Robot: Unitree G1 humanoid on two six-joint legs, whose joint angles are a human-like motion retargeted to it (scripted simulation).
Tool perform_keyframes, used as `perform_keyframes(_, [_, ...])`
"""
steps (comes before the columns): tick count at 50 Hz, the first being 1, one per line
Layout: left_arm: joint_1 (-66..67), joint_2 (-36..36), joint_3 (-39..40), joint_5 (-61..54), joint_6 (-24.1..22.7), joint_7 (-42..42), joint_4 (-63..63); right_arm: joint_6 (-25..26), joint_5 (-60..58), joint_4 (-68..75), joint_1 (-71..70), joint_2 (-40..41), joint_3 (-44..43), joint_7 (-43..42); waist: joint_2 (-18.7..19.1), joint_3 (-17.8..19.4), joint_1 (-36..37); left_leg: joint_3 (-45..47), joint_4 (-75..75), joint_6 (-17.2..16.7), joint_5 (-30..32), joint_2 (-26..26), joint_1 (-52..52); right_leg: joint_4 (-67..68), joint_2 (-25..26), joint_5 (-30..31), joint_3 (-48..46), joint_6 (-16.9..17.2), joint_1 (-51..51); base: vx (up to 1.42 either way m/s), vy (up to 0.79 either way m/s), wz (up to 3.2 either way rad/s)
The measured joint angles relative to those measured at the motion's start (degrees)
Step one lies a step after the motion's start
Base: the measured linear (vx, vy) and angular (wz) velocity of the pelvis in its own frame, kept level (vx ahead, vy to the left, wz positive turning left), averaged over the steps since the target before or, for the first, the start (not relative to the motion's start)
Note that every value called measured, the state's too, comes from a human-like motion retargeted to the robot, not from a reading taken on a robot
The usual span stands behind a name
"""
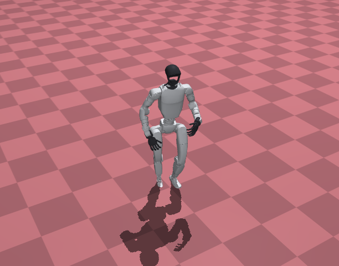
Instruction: Dance
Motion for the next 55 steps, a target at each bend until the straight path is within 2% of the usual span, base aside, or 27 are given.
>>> perform_keyframes(3, [-1.5, 0.1, -0.1, -0.6, -0.6, 0.3, -2.2, -0.3, -0.2, 0.9, -0.3, -0.7, 0.5, 0.2, 1.3, 0.7, -1.8, -1.1, 4.0, -0.3, -2.2, 1.8, -2.0, 14.1, 0.7, -4.1, 1.4, -0.7, -7.0, 0.01, 0.03, -0.04])
perform_keyframes(5, [-1.9, -0.2, 0.0, -1.2, -0.9, 0.9, -3.7, -0.5, -0.5, 1.1, 0.0, -1.7, 0.5, 0.2, 1.5, 2.4, -3.5, -0.9, 6.3, -0.2, -3.9, 2.3, -1.6, 33.7, -1.2, -7.4, 1.0, -1.2, -15.3, 0.0, 0.0, 0.0])
perform_keyframes(8, [-2.0, -1.4, 0.4, -2.7, -0.6, 2.7, -5.5, -0.6, -0.3, 1.3, 0.5, -3.8, -0.3, 1.2, -1.5, 6.1, -7.6, 1.2, 10.0, 1.0, -6.7, -1.7, -0.6, 68.2, -10.1, -10.7, 2.0, -3.2, -29.1, 0.0, 0.0, 0.12])
perform_keyframes(10, [-1.9, -2.0, 0.9, -3.6, 0.0, 3.9, -5.8, -0.6, 0.1, 1.3, 0.7, -4.8, -1.0, 2.7, -4.4, 7.6, -10.8, 2.1, 10.5, 2.1, -7.2, -5.7, -0.2, 82.4, -15.6, -10.6, 4.8, -3.8, -35.7, 0.04, 0.01, 0.66])
perform_keyframes(12, [-2.2, -2.4, 2.5, -5.1, 1.4, 4.8, -4.8, -0.3, 1.0, 1.5, -0.6, -5.5, -1.2, 6.0, -8.5, 6.7, -15.6, 1.8, -1.8, 3.5, -1.5, -13.1, 3.8, 88.6, -21.6, -9.6, 10.3, -2.2, -42.4, 0.11, -0.02, 1.0])
perform_keyframes(14, [-0.3, -3.1, 2.9, -6.2, 2.2, 5.0, -3.3, 0.1, 1.0, 2.4, 0.2, -5.3, -1.2, 8.0, -9.3, 6.5, -16.5, 1.4, -3.8, 3.2, -0.3, -14.0, 4.9, 88.0, -22.6, -9.4, 10.2, -1.6, -42.9, 0.15, -0.1, 0.35])
perform_keyframes(15, [0.4, -3.3, 3.4, -7.1, 2.6, 4.9, -2.3, 0.4, 1.2, 2.7, 0.1, -5.4, -1.1, 9.5, -9.0, 6.2, -16.6, 0.6, -8.5, 3.1, 1.7, -14.2, 7.1, 85.8, -22.3, -8.8, 9.9, -0.8, -42.7, 0.18, -0.12, 0.09])
perform_keyframes(17, [3.2, -3.4, 4.0, -8.1, 3.1, 4.3, -0.9, 1.0, 1.5, 3.3, 0.6, -4.7, -0.9, 10.5, -9.3, 5.5, -16.1, 0.1, -8.2, 2.3, 2.9, -14.2, 6.9, 79.4, -21.5, -8.9, 8.6, 0.7, -39.9, 0.15, -0.16, 0.11])
perform_keyframes(20, [7.7, -2.4, 6.2, -8.3, 2.6, 3.8, -1.4, 1.5, 2.9, 2.7, 1.2, -2.5, -0.6, 9.7, -9.0, 4.8, -13.1, 0.2, 3.6, 0.6, 3.2, -11.9, 0.7, 66.9, -18.1, -8.9, 6.0, 2.8, -33.5, 0.09, -0.17, -0.03])
perform_keyframes(22, [10.4, -1.2, 8.7, -7.4, 1.2, 5.3, -3.8, 2.2, 4.6, 1.6, 1.5, -0.4, -0.3, 7.8, -7.1, 5.2, -8.1, -0.3, 21.8, -0.1, 2.2, -7.0, -8.2, 58.4, -12.6, -8.2, 2.9, 3.1, -28.6, 0.05, -0.13, -0.76])
perform_keyframes(24, [12.2, -0.2, 11.8, -6.0, 0.1, 7.1, -7.3, 3.1, 5.8, 0.9, 0.9, 0.9, 0.6, 6.7, -4.5, 6.0, -1.9, -1.3, 43.4, 0.4, 2.6, -1.5, -18.0, 52.4, -6.9, -9.3, 0.1, 1.6, -24.6, 0.06, -0.11, -1.03])
perform_keyframes(26, [13.2, 0.6, 15.5, -4.8, -1.0, 8.7, -10.8, 3.6, 6.1, 1.0, -0.7, 0.6, 1.6, 6.7, -3.7, 7.0, 2.9, -1.9, 61.6, 2.5, 4.1, 0.7, -27.3, 50.2, -4.7, -15.1, -0.9, -1.1, -21.9, 0.1, -0.09, -0.48])
perform_keyframes(28, [13.7, 1.3, 19.3, -4.8, -1.3, 9.8, -13.7, 3.9, 5.9, 2.6, -3.5, -0.5, 2.9, 6.9, -3.0, 8.5, 6.5, -3.5, 74.3, 4.2, 5.5, 1.0, -36.1, 49.3, -3.6, -22.1, -1.5, -4.8, -19.4, 0.14, -0.07, -0.13])
perform_keyframes(30, [13.2, 1.4, 22.3, -5.8, -1.0, 10.4, -15.0, 3.7, 6.2, 5.4, -7.6, -1.4, 4.5, 6.3, -2.6, 10.6, 8.0, -5.2, 78.7, 4.3, 7.0, -1.0, -42.4, 48.4, -3.5, -26.4, -2.1, -7.2, -16.9, 0.19, -0.03, 0.01])
perform_keyframes(33, [12.5, 1.3, 22.4, -6.3, -0.4, 11.4, -13.1, 2.9, 8.4, 7.6, -8.7, -0.3, 5.3, 3.3, -2.4, 11.0, 9.3, -5.9, 70.4, 2.9, 7.5, -2.4, -41.5, 44.7, -1.7, -24.8, -0.6, -5.9, -14.0, 0.28, 0.06, -0.41])
perform_keyframes(35, [12.0, 1.5, 19.6, -5.6, -0.5, 12.2, -11.5, 2.5, 10.2, 7.7, -7.0, 0.5, 4.9, 1.1, -2.7, 9.9, 9.6, -6.0, 60.4, 1.4, 7.7, -2.3, -36.5, 42.8, -0.4, -19.9, 1.2, -3.3, -12.6, 0.31, 0.11, -0.73])
perform_keyframes(37, [11.9, 0.9, 16.0, -5.3, -0.6, 12.8, -10.8, 2.4, 10.9, 7.3, -4.7, 0.8, 4.4, 0.1, -3.5, 8.5, 8.4, -5.4, 48.1, -0.5, 8.4, -2.2, -29.6, 45.6, -2.1, -12.7, 0.2, -1.2, -13.8, 0.25, 0.13, -0.64])
perform_keyframes(40, [11.3, -0.8, 10.9, -6.5, -0.2, 12.8, -10.6, 2.7, 10.0, 5.8, -1.3, -0.6, 3.4, 1.6, -6.2, 7.5, 2.0, -3.0, 28.9, -2.8, 9.7, -5.9, -19.1, 60.6, -7.8, -7.1, 2.3, 0.7, -21.4, 0.15, 0.12, 0.18])
perform_keyframes(43, [8.5, -1.2, 7.5, -7.8, 0.4, 12.2, -11.4, 3.4, 9.3, 1.1, 0.8, -3.9, 1.3, 6.3, -9.3, 6.5, -7.6, -2.5, 13.7, -2.5, 8.0, -11.3, -10.8, 82.1, -14.2, -6.7, 6.6, 1.3, -33.0, 0.09, 0.09, 0.72])
perform_keyframes(45, [7.9, -0.8, 5.5, -7.8, 0.4, 11.9, -12.3, 3.0, 9.6, -1.8, 2.9, -4.3, -0.1, 7.4, -10.0, 6.4, -12.6, -3.0, 13.4, -1.0, 2.5, -11.8, -9.5, 94.2, -15.5, -8.2, 8.5, 0.9, -39.1, 0.05, 0.05, 0.39])
perform_keyframes(47, [4.5, -0.5, 5.0, -8.6, 0.9, 12.1, -10.5, 3.3, 11.5, -8.2, 4.1, -5.3, -3.4, 9.5, -9.7, 6.6, -15.2, -3.3, 7.0, 0.8, -0.1, -10.9, -7.2, 99.5, -14.5, -5.8, 11.0, 1.2, -46.5, 0.05, 0.03, 0.03])
perform_keyframes(48, [4.8, -0.9, 4.7, -8.9, 1.2, 12.3, -9.5, 2.9, 12.0, -9.8, 4.8, -4.6, -4.2, 9.5, -10.2, 6.5, -16.5, -3.2, 8.4, 1.4, -2.0, -11.1, -7.8, 100.9, -15.0, -5.8, 11.5, 1.3, -48.0, 0.06, 0.0, 0.07])
perform_keyframes(52, [3.6, -3.0, 6.0, -11.7, 2.1, 12.8, 2.7, 3.4, 15.9, -22.9, 5.0, -1.9, -9.1, 10.0, -10.8, 5.2, -18.3, -3.1, -0.9, 1.9, 0.2, -10.6, -5.0, 92.8, -15.9, -2.3, 11.8, 2.4, -50.3, 0.1, -0.02, -0.03])
perform_keyframes(55, [5.7, -4.4, 7.8, -13.3, 2.5, 14.1, 11.5, 3.2, 17.0, -33.1, 3.0, -0.1, -12.5, 6.5, -12.0, 2.9, -17.9, -2.5, -8.5, 1.6, 3.8, -11.6, -2.7, 83.1, -18.3, -3.6, 10.3, 3.3, -47.1, 0.14, -0.04, 0.05])
